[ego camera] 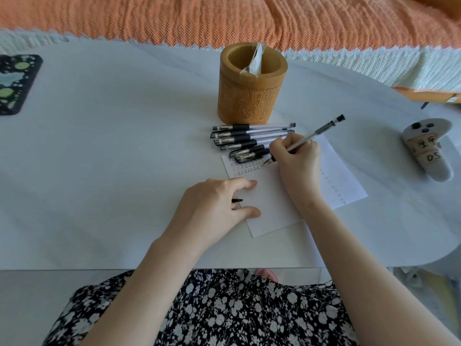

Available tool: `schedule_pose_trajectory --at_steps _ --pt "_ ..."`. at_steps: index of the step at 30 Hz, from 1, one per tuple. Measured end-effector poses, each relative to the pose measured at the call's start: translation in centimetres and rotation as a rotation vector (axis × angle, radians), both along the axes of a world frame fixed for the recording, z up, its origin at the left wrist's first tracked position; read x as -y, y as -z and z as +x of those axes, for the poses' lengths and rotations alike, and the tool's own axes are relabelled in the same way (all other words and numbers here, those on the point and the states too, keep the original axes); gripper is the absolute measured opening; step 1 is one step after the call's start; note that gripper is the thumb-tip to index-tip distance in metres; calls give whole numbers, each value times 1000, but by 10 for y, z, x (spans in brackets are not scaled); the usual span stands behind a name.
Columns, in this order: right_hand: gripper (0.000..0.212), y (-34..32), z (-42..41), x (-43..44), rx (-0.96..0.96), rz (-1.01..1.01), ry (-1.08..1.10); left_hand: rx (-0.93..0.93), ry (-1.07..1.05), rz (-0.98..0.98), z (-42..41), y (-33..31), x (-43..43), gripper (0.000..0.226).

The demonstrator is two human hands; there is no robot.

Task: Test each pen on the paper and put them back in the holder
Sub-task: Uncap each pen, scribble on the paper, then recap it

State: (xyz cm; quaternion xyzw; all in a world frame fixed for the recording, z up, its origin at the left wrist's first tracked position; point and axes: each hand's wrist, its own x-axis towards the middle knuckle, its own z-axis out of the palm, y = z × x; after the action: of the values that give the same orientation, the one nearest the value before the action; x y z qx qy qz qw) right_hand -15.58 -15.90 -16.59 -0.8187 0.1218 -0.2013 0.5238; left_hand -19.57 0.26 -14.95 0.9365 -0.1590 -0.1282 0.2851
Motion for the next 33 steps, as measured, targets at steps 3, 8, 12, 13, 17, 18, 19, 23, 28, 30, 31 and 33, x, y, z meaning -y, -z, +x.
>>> schedule_pose_trajectory --at_steps 3,8,12,13,17,18,19,23,28,30,31,33 --pt "30 0 0 0 -6 -5 -3 4 6 -2 0 0 0 52" --pt "30 0 0 0 -11 -3 -4 10 3 -1 1 1 0 51" --pt "30 0 0 0 -3 4 -2 9 2 -8 0 1 0 51" --pt "31 0 0 0 1 11 0 11 1 -9 1 1 0 51" --pt "31 0 0 0 3 10 1 14 0 -8 1 1 0 51" --pt "31 0 0 0 1 1 1 14 0 -8 1 1 0 51" --pt "31 0 0 -1 1 -4 2 15 0 -7 1 1 0 51" --pt "31 -1 1 -1 7 -11 9 18 -1 -4 1 -1 1 51" --pt "31 -1 0 -1 10 -7 3 18 -2 -4 0 0 0 51" --pt "31 -1 0 -1 11 -11 4 19 0 -8 1 0 0 50" --pt "31 -1 -1 -1 12 -10 5 17 0 -10 1 0 0 50" --pt "32 -1 0 0 16 7 4 16 0 -11 1 1 1 50"
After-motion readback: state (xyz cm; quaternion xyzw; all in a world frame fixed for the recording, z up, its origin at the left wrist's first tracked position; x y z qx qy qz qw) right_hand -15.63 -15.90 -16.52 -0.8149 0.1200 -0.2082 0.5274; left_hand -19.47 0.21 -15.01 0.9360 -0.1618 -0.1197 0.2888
